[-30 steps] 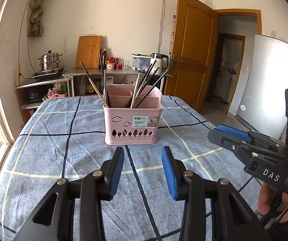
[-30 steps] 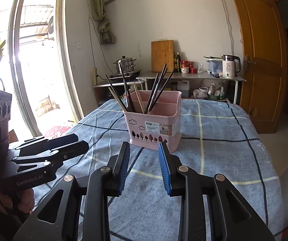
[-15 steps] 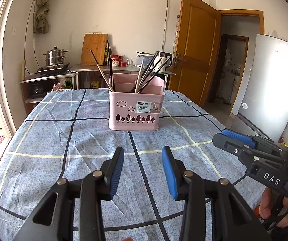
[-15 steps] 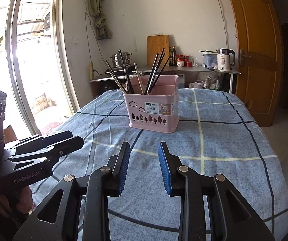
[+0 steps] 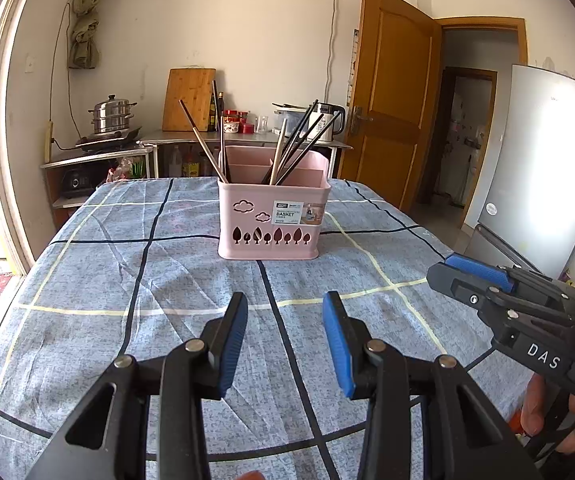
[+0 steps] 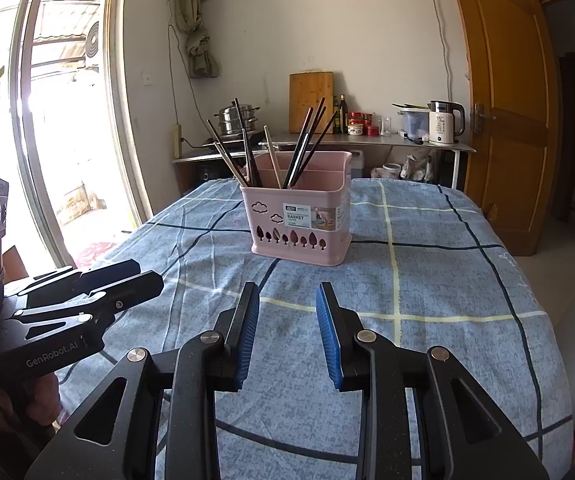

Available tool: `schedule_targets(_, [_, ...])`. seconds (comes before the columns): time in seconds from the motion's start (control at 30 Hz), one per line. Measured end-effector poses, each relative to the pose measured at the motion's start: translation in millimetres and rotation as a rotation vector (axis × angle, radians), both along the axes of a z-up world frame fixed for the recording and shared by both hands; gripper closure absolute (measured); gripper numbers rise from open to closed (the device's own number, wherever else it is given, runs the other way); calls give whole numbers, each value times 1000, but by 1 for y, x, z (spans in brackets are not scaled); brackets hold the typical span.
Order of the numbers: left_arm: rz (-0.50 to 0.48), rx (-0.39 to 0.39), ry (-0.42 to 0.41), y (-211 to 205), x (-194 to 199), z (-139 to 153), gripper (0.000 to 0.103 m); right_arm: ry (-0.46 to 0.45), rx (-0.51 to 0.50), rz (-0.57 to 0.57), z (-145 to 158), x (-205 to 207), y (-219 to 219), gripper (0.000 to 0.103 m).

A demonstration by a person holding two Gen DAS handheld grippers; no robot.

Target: Organize utensils

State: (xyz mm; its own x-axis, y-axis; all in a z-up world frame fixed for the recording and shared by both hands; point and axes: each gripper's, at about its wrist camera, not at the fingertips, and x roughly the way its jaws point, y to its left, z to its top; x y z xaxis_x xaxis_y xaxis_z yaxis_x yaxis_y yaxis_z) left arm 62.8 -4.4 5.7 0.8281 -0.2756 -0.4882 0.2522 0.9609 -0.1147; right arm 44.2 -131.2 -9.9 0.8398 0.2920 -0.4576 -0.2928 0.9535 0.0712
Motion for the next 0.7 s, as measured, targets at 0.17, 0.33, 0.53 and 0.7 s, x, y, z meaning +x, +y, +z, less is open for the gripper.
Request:
schedule_targets(0.17, [0, 6, -1, -2, 0, 0, 62, 1, 0, 2, 0, 0, 0, 73])
schedule_targets(0.33, [-2, 11, -1, -3, 0, 0, 62, 6, 3, 5, 0, 1, 0, 73])
schedule_targets(0.53, [-1, 11, -1, -3, -1, 1, 62, 9, -1, 11, 0, 2, 2, 73])
schedule_targets(0.7, [-1, 12, -2, -3, -1, 1, 62, 9, -2, 11, 0, 2, 2, 73])
